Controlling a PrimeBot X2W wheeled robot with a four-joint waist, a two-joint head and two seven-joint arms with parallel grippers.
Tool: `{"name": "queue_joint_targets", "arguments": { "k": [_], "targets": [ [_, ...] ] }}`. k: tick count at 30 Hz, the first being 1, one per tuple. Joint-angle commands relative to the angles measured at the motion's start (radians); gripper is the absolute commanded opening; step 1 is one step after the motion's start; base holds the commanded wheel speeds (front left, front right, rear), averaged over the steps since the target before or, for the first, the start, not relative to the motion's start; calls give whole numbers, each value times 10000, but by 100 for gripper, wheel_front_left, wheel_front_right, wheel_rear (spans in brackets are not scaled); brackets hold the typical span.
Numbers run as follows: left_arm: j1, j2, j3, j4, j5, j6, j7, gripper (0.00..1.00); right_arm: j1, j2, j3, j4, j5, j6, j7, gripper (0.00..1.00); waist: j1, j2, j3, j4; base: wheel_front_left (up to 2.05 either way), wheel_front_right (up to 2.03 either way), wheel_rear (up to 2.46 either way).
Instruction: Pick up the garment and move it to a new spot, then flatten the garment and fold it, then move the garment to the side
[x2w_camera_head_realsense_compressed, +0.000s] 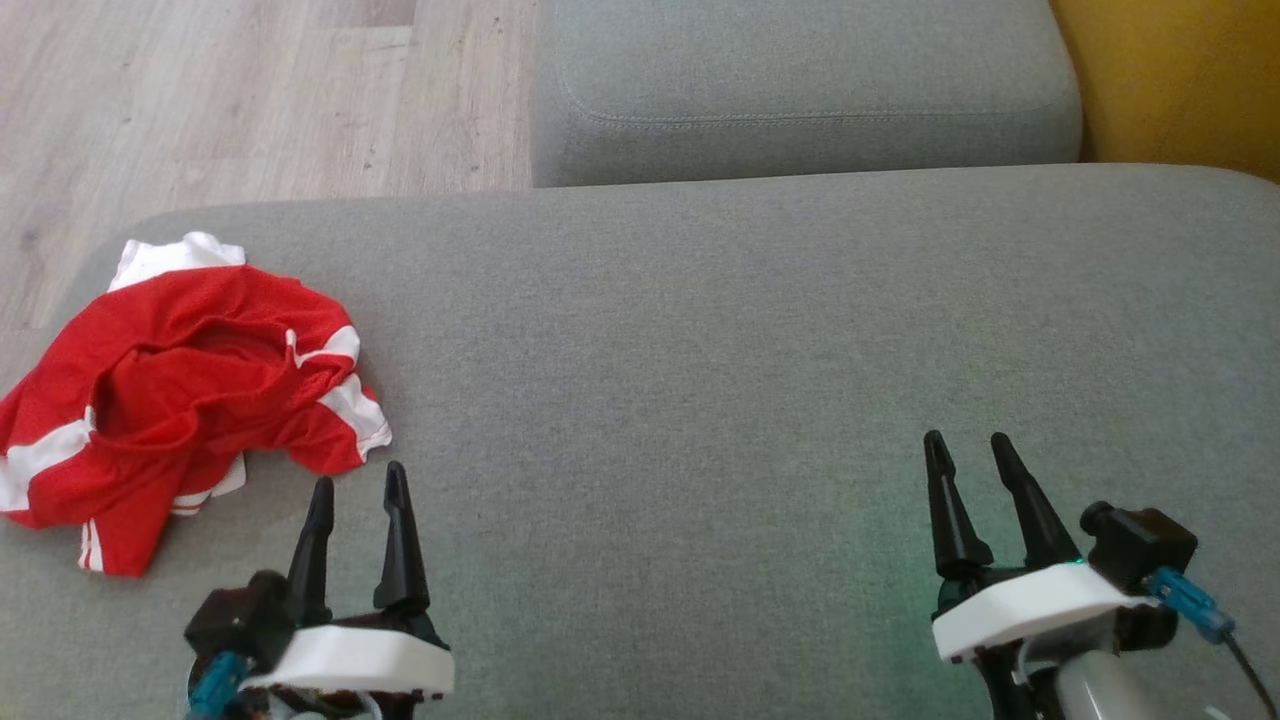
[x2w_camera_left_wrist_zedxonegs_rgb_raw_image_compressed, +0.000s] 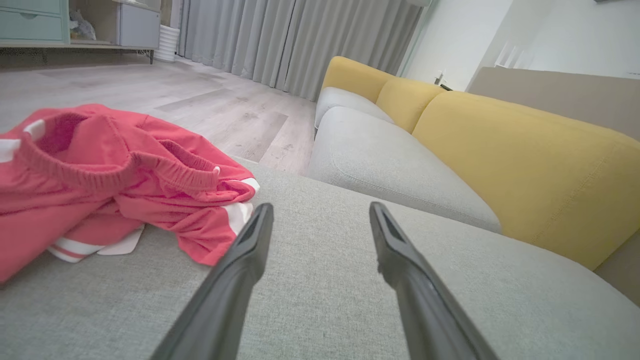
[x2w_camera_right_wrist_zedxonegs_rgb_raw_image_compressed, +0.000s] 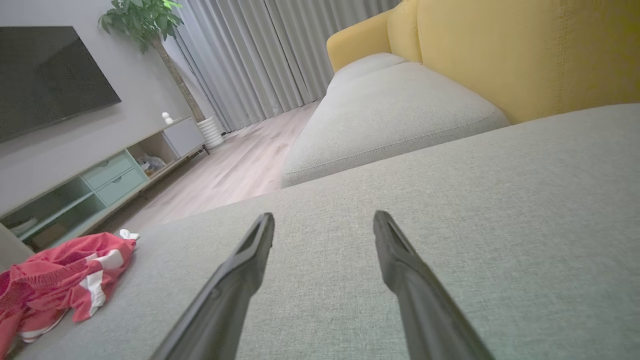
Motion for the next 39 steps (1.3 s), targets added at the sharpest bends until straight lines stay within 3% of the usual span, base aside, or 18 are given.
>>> {"name": "queue_joint_targets", "arguments": {
  "k": [1, 30, 39],
  "targets": [
    [-562, 96, 139, -334, 320, 52, -144, 100, -559, -100, 148, -310, -316, 34, -160, 100, 0, -1, -2, 5, 0, 0, 0],
    [-884, 172, 221, 121, 3871, 363, -995, 100, -840, -133, -126, 189, -4096, 42, -1014, 100, 0, -1, 78, -10, 0, 0, 0],
    [-906, 152, 406, 93, 3852, 407, -1006, 100, -883, -133, -204, 343, -4127, 42, -1025, 100, 0, -1, 128, -60, 0, 0, 0]
  ]
}}
